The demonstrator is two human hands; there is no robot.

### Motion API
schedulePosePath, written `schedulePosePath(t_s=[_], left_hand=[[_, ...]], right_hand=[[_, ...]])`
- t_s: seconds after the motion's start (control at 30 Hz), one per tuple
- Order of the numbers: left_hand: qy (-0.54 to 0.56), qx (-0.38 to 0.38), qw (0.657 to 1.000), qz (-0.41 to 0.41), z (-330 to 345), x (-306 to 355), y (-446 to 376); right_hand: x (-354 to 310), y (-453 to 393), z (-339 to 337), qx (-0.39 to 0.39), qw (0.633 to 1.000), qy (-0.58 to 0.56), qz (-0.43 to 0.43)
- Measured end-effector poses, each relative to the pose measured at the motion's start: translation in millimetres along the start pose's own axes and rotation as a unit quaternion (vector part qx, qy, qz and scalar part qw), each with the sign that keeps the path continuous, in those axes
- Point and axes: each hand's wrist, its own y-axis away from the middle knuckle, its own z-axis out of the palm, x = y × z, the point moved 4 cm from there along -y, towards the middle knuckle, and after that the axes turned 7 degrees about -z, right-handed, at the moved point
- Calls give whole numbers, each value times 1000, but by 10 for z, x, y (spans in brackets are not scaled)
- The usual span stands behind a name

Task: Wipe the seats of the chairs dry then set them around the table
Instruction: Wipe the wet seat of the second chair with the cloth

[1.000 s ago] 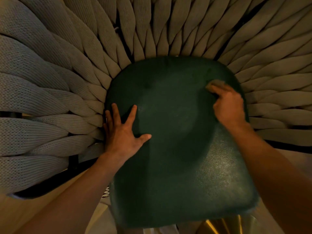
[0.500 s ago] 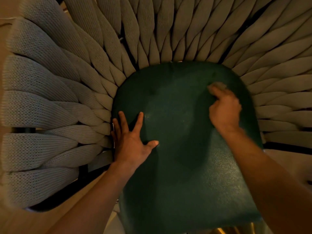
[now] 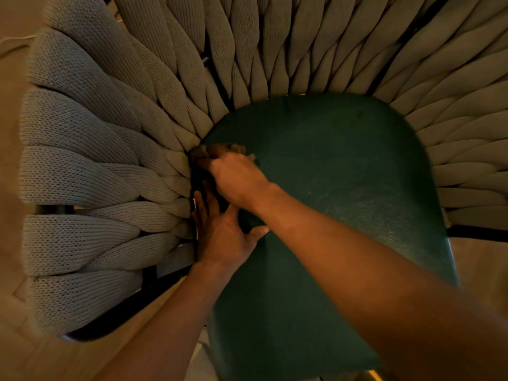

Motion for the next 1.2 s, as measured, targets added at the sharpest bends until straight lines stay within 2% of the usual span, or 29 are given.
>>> schedulePosePath(t_s=[0.1, 0.17, 0.3, 0.43, 0.6, 0.73, 0.8, 0.93, 1.07, 1.2], left_hand=[[-19, -22, 1000, -3, -32, 16, -5], [-24, -31, 999, -11, -67, 46, -7], [-55, -31, 998, -7, -127, 184, -62], [-84, -18, 996, 15, -204, 273, -251], [-92, -31, 995, -4, -215, 239, -408], [-91, -30, 995, 0, -174, 217, -419], [-92, -31, 995, 1, -165, 215, -426], [-99, -30, 995, 2, -151, 220, -430], [-107, -28, 994, 4, -146, 215, -435], [-98, -25, 995, 9, -141, 206, -433]], right_hand=[[184, 150, -82, -15, 998, 55, -1], [392, 347, -175, 0, 999, 36, 21], [872, 828, -385, 58, 994, -4, 88], [1400, 1309, -606, 99, 978, 41, 178], [1903, 1815, -888, 144, 948, 43, 282], [2031, 2004, -970, 203, 891, 6, 406], [1976, 1936, -907, 224, 875, 11, 428], [1726, 1584, -729, 251, 883, 1, 396], [1315, 1055, -486, 210, 919, 8, 334], [803, 473, -282, 167, 963, -4, 213]])
